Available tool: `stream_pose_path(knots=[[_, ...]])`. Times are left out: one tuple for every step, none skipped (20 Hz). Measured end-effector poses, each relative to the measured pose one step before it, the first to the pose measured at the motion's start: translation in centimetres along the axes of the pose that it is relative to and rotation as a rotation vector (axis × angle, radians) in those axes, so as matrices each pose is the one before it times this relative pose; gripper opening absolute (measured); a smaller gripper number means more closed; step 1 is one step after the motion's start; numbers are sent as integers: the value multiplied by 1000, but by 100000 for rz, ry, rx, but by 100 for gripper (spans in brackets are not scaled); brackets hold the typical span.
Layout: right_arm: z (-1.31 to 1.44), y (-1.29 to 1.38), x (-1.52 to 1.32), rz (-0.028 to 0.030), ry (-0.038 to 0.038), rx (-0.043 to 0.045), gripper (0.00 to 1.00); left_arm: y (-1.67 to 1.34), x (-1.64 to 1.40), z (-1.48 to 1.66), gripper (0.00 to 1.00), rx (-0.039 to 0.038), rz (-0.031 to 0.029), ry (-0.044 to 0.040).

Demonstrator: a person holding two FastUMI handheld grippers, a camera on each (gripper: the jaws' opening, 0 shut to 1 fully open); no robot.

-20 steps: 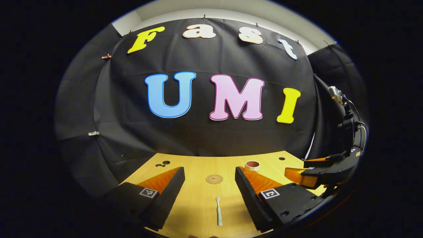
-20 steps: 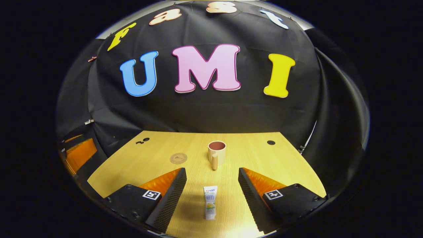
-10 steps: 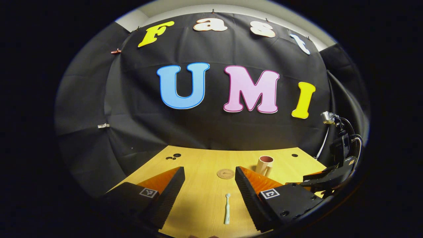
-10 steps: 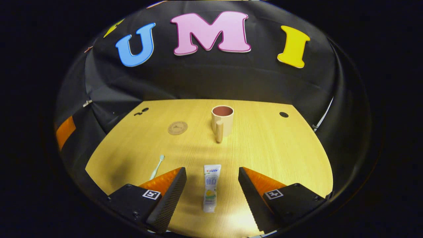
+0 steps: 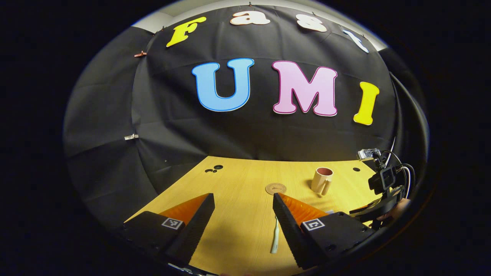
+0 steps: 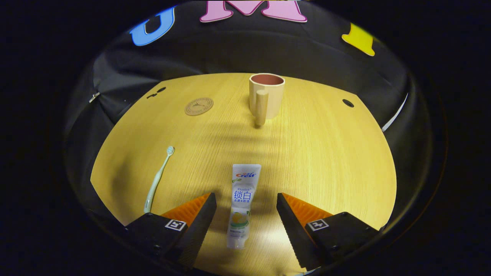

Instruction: Put the toothbrush and toothpaste on the desktop into the cup, then pick up the cup and place it on the coaster on the desktop.

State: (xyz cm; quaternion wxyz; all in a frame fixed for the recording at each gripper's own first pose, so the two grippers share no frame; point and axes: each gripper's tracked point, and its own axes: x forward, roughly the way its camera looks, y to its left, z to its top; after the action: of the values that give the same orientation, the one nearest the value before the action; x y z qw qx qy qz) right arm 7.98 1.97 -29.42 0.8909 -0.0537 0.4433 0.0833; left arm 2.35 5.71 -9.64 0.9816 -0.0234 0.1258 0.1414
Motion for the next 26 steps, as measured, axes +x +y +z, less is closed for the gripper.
stream_pose_path(knots=[[-277, -26, 651, -105, 2450, -35, 98, 3, 175, -153, 97, -313, 535, 821], [-238, -75, 546, -145, 2243, 241, 98, -33, -57, -497, 97, -410, 293, 1004], [-273, -58, 517, -199, 2339, 417, 98, -3, 79, -313, 97, -437, 405, 1266], [-319, -80, 411, -575, 2160, 245, 98, 11, 80, -261, 97, -509, 275, 1055], [-349, -69, 307, -591, 1924, 199, 98, 11, -42, -85, 97, -576, 220, 693], [-400, -30, 164, -458, 1984, 115, 98, 3, 56, -21, 97, -579, 135, 192], [-395, -2, 217, -172, 1871, -100, 98, 45, 30, -125, 97, -485, 209, 161], [-679, 61, 157, -246, 3225, -133, 98, 74, -6, 37, 97, -362, 388, 28], [525, -15, 14, -777, -1980, -408, 98, 6, 39, -114, 97, -301, 160, -124], [-105, 130, 189, -196, 1101, -222, 97, 13, 89, -197, 97, -168, -16, 477], [180, 80, -68, -652, -405, 1197, 97, 205, 5, -447, 97, -65, 320, 1259], [-271, 107, 53, -514, 2021, 1369, 97, 183, 12, -366, 97, -343, 371, 1335], [149, 210, -17, -194, 85, 444, 96, 156, -39, -378, 98, -612, 233, 863], [-103, 144, -52, -113, 1172, 37, 87, 133, -40, -170, 98, -575, 47, 558], [38, 252, 117, 362, 535, -648, 82, 133, -230, -315, 97, -394, 11, 746], [-110, 220, -96, 504, 738, -1143, 76, 65, -170, -195, 98, -243, -142, 706], [-23, 61, 38, -79, -217, -760, 70, -105, 49, -210, 97, -119, -422, 460], [44, 0, 47, 228, -341, 488, 57, -179, -102, -165, 97, 141, -721, 386], [-205, 85, -115, -356, 1195, 477, 46, -139, -41, -133, 97, 330, -546, 492], [23, -53, 191, -162, 985, 392, 40, -95, -80, -107, 97, 403, -439, 351], [-75, 74, -37, 363, 1029, -88, 40, -106, -138, -54, 97, 291, -548, 55], [44, -15, 35, 452, 795, -163, 43, -142, -192, -49, 98, 231, -699, -47], [-23, 31, -103, 656, -136, -787, 40, -104, -34, 6, 97, 235, -635, -11], [58, -90, -29, -70, -1015, -600, 40, -89, -94, -197, 97, 312, -474, 159], [-14, 6, 113, -200, -1700, 324, 40, -72, -18, -54, 98, 340, -348, 407], [77, -55, -118, -706, -1761, 1072, 36, -44, 20, -160, 97, 232, -354, 528]])
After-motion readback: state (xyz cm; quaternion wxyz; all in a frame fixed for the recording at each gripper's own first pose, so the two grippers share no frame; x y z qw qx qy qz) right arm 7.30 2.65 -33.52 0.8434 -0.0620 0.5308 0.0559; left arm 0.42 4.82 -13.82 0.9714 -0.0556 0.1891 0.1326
